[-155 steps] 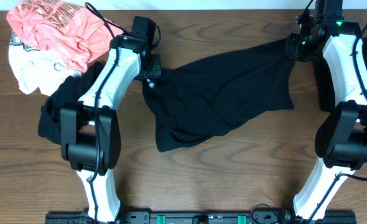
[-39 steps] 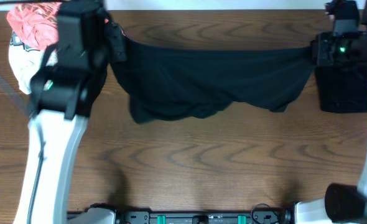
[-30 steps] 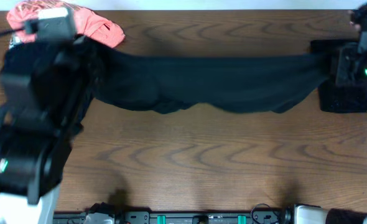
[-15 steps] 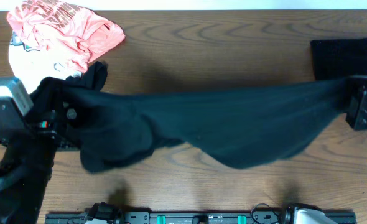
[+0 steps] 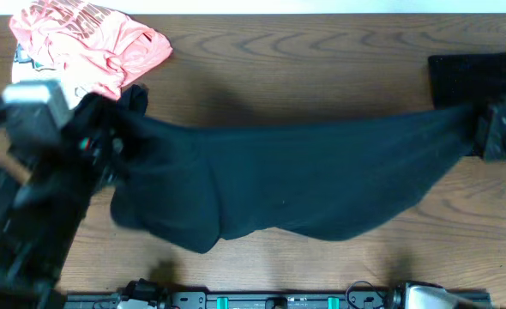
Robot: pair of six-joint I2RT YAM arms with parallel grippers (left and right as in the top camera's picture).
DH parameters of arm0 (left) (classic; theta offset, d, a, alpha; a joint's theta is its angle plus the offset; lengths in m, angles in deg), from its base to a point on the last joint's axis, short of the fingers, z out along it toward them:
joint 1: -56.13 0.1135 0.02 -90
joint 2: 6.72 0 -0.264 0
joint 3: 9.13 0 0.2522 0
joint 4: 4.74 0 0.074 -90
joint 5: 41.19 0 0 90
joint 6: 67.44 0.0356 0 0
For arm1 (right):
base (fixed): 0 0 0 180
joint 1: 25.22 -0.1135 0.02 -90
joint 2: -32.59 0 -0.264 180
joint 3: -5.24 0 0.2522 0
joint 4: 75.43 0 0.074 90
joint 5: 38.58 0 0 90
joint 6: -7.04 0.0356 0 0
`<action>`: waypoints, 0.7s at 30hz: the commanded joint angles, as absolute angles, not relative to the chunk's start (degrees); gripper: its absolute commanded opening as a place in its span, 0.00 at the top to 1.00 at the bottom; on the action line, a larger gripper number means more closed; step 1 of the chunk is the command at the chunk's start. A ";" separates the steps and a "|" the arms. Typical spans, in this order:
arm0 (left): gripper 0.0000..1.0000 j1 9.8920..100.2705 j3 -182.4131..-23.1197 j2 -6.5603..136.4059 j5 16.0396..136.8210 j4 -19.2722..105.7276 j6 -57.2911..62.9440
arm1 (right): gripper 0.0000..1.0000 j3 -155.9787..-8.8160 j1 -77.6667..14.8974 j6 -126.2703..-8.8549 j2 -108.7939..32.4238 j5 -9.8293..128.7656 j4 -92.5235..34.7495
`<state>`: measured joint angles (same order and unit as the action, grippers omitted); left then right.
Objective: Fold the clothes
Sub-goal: 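Lay the shirt flat and release both grippers at its top edge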
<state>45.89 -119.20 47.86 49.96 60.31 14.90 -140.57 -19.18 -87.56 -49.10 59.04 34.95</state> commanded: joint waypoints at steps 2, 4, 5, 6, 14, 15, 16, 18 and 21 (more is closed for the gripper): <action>0.94 46.04 -119.97 55.36 49.68 59.28 14.62 | 0.99 -140.90 -19.18 -86.88 -55.97 57.25 34.31; 0.94 46.04 -119.99 58.92 49.68 58.45 14.64 | 0.99 -140.88 -19.18 -86.88 -58.85 57.25 33.66; 0.94 46.04 -119.99 60.78 49.68 57.88 14.66 | 0.99 -140.88 -19.18 -86.88 -60.25 57.25 33.22; 0.94 46.04 -119.97 62.62 49.68 57.21 14.88 | 0.99 -140.88 -19.18 -86.91 -61.85 57.23 32.59; 0.94 46.04 -119.97 77.85 49.70 47.98 15.03 | 0.99 -140.88 -19.18 -86.88 -73.21 57.27 26.07; 0.94 46.04 -119.99 79.77 49.70 46.93 15.03 | 0.99 -140.88 -19.18 -86.88 -74.70 57.27 25.24; 0.94 46.04 -119.97 81.72 49.70 45.84 15.03 | 0.99 -140.88 -19.18 -86.88 -76.23 57.27 24.35; 0.94 46.04 -119.97 87.03 49.68 42.06 15.03 | 0.99 -140.88 -19.18 -86.91 -80.49 57.32 20.74; 0.94 46.04 -119.99 92.15 49.68 37.14 15.06 | 0.99 -140.88 -19.18 -86.91 -84.38 57.32 16.43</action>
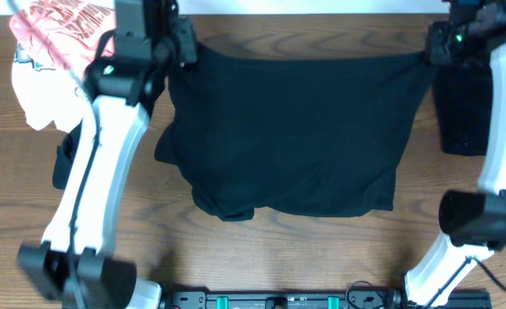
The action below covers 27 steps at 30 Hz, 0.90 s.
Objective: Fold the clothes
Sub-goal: 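Lay the shirt flat and release both grippers at its top edge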
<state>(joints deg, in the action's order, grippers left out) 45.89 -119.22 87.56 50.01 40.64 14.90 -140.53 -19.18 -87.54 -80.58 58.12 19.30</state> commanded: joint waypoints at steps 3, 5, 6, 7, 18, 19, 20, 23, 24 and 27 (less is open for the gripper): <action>0.94 46.04 -119.97 96.43 49.70 32.51 15.06 | 0.99 -140.88 -19.26 -86.91 -87.94 57.45 12.28; 0.94 46.04 -119.97 99.05 49.70 29.71 15.03 | 0.99 -140.88 -19.29 -86.88 -90.17 57.56 9.79; 0.94 46.04 -119.97 100.28 49.70 28.44 15.03 | 0.99 -140.88 -19.29 -86.88 -91.29 57.66 8.63; 0.94 46.04 -119.97 101.37 49.70 27.39 15.03 | 0.99 -140.88 -19.29 -86.88 -92.29 57.64 7.56; 0.02 46.04 -119.97 108.71 49.70 21.99 15.03 | 0.01 -140.88 -19.29 -86.45 -100.47 57.66 -3.04; 0.02 46.04 -119.97 108.74 49.70 22.10 15.03 | 0.01 -140.88 -19.29 -86.43 -100.60 57.51 -3.35; 0.02 46.04 -119.99 108.71 49.70 22.17 15.06 | 0.01 -140.88 -19.22 -86.16 -100.66 57.42 -3.83; 0.02 46.09 -119.99 108.21 49.70 23.04 15.03 | 0.01 -140.90 -18.94 -85.11 -100.14 57.42 -4.68; 0.02 46.11 -119.99 107.90 49.70 23.90 15.06 | 0.01 -140.90 -18.85 -85.09 -99.77 57.51 -4.57; 0.02 46.15 -119.99 106.70 49.70 27.33 15.43 | 0.01 -140.90 -18.76 -84.74 -97.93 57.66 -2.69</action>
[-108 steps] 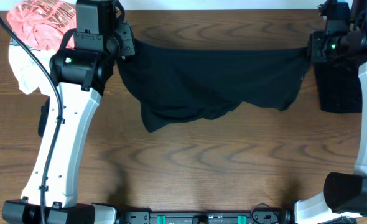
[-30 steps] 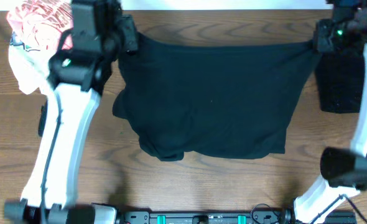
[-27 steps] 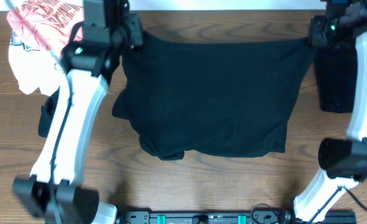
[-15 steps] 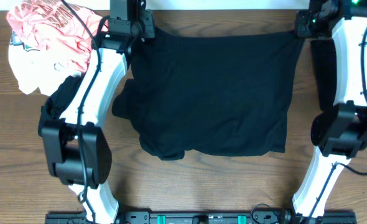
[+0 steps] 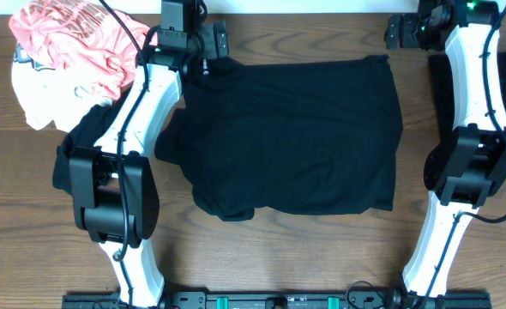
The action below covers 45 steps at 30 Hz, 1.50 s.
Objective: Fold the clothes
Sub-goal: 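Lay the shirt flat and release both grippers at its top edge, then move both grippers down to the shirt's bottom corners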
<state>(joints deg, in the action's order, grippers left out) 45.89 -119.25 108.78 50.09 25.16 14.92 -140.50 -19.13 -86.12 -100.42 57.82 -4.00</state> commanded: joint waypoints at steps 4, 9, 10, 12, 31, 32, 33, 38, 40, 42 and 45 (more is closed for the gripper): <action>0.02 46.15 -119.99 103.99 49.70 33.97 15.51 | 0.01 -140.90 -18.76 -84.74 -94.57 57.91 1.72; 0.03 46.15 -119.99 98.03 49.72 46.36 15.47 | 0.01 -140.90 -18.81 -84.96 -90.32 62.50 11.45; 0.02 46.13 -119.99 96.93 49.74 48.64 15.47 | 0.01 -140.90 -18.81 -84.98 -89.78 64.29 13.64; 0.02 46.13 -119.99 94.29 49.74 53.88 15.47 | 0.01 -140.90 -18.81 -85.49 -88.95 68.03 18.29; 0.02 46.13 -119.97 77.48 49.74 85.16 8.30 | 0.01 -139.87 -19.53 -84.65 -76.27 66.17 35.67; 0.02 46.13 -119.97 77.37 49.74 86.80 7.84 | 0.01 -139.48 -19.77 -83.15 -74.35 64.44 35.67; 0.02 46.07 -119.97 77.37 49.72 88.35 7.60 | 0.01 -138.84 -20.10 -81.94 -72.45 63.11 35.67; 0.02 46.04 -118.07 77.37 49.74 92.81 7.36 | 0.01 -130.76 -21.19 -77.42 -61.36 58.43 35.65; 0.02 46.02 -116.80 77.11 49.76 93.51 7.14 | 0.01 -125.77 -21.17 -77.18 -57.26 58.04 35.62; 0.02 46.02 -114.70 76.19 49.74 93.49 6.36 | 0.01 -119.87 -21.17 -77.20 -53.28 58.04 35.23; 0.02 46.02 -109.30 72.69 49.79 91.54 4.13 | 0.01 -110.14 -21.17 -77.22 -47.79 58.08 32.74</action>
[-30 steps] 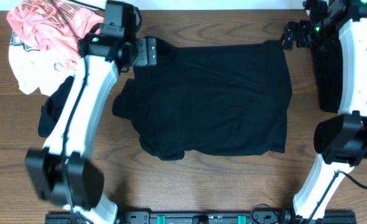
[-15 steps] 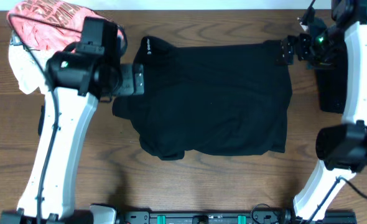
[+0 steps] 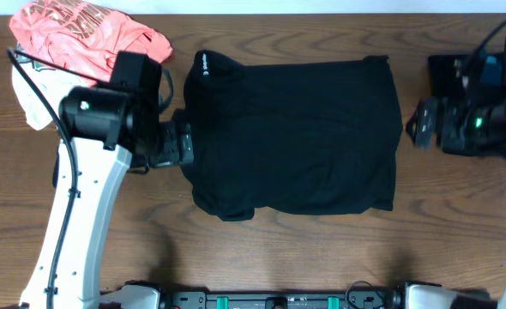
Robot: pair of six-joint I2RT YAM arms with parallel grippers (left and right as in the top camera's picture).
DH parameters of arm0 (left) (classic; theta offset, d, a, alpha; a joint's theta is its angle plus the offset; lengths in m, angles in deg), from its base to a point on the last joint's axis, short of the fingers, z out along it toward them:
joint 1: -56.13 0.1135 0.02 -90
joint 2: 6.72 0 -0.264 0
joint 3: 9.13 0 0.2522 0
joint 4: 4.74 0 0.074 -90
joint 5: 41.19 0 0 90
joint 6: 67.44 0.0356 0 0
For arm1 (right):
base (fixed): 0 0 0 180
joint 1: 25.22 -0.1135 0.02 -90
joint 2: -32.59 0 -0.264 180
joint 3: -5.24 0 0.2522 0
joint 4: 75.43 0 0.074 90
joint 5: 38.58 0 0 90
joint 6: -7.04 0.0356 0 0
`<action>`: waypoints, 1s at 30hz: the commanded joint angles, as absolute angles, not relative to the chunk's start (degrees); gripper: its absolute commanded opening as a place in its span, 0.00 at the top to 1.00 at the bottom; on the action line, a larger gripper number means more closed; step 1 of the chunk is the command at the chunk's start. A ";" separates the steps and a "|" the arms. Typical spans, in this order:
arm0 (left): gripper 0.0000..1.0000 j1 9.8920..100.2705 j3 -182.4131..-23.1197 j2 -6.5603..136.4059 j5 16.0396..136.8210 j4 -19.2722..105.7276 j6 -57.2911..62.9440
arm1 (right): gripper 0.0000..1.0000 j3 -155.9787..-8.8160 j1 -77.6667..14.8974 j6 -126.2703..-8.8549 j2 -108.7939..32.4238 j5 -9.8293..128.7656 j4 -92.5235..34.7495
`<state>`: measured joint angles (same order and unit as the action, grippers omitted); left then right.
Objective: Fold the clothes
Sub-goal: 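Move both grippers down to the shirt's bottom corners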
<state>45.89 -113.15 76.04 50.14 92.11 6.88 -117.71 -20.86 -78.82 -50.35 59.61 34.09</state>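
Observation:
A black shirt point(image 3: 292, 137) lies spread flat in the middle of the table, with a small white label near its far left corner. Its lower left part is bunched. My left gripper point(image 3: 177, 144) is low at the shirt's left edge, by the sleeve; dark on dark, so its jaws cannot be made out. My right gripper point(image 3: 418, 124) hovers just off the shirt's right edge, blurred, with no cloth seen in it.
A coral-pink garment point(image 3: 86, 34) and a white one point(image 3: 26, 103) are heaped at the far left corner. A black folded piece point(image 3: 448, 73) lies at the far right, partly under the right arm. The table's front edge carries the arm bases.
Both grippers were at the shirt's far corners; now they are off those corners and halfway down its left and right sides. The shirt lies where it was, its far left corner uncovered.
The shirt first hung stretched between both grippers across the table. Then it was held by its top corners near the far edge, its body on the table. Then it lay flat with the grippers at the far corners. Now both arms are at its sides.

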 commanded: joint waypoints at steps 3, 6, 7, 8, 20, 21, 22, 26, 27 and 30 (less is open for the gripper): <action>0.02 46.04 -101.72 67.01 52.80 87.46 2.44 | 0.01 -100.42 -21.17 -77.18 -42.85 59.13 28.63; 0.02 46.04 -94.18 61.50 55.78 83.35 0.32 | 0.01 -91.85 -21.17 -76.28 -38.94 62.06 24.04; 0.02 46.04 -91.40 59.71 55.95 81.90 -0.59 | 0.01 -89.21 -21.17 -75.85 -37.82 62.45 22.53; 0.02 46.04 -88.73 58.09 55.93 80.55 -1.27 | 0.01 -86.23 -21.17 -75.04 -36.62 62.41 20.91; 0.08 46.04 -67.25 56.74 55.97 62.14 -4.66 | 0.13 -60.70 -21.17 -73.14 -33.04 62.34 2.01; 0.11 46.04 -66.62 57.26 55.95 61.27 -4.90 | 0.15 -59.00 -21.14 -73.14 -33.04 62.36 0.54; 0.14 46.04 -65.98 57.87 55.93 60.31 -5.01 | 0.16 -57.47 -21.14 -73.11 -33.04 62.36 -0.75; 0.21 46.04 -65.17 60.98 55.91 57.62 -4.99 | 0.24 -52.38 -21.12 -72.22 -33.04 62.17 -5.34; 0.23 46.04 -65.17 61.92 55.91 57.01 -4.97 | 0.27 -51.11 -21.12 -72.24 -33.04 62.15 -6.82; 0.27 46.04 -65.15 64.98 55.91 55.33 -4.97 | 0.32 -48.38 -21.12 -72.22 -33.17 62.17 -10.54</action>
<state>45.91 -65.50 62.68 56.02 55.85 -4.66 -50.26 -20.86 -72.72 -33.39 62.10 -8.94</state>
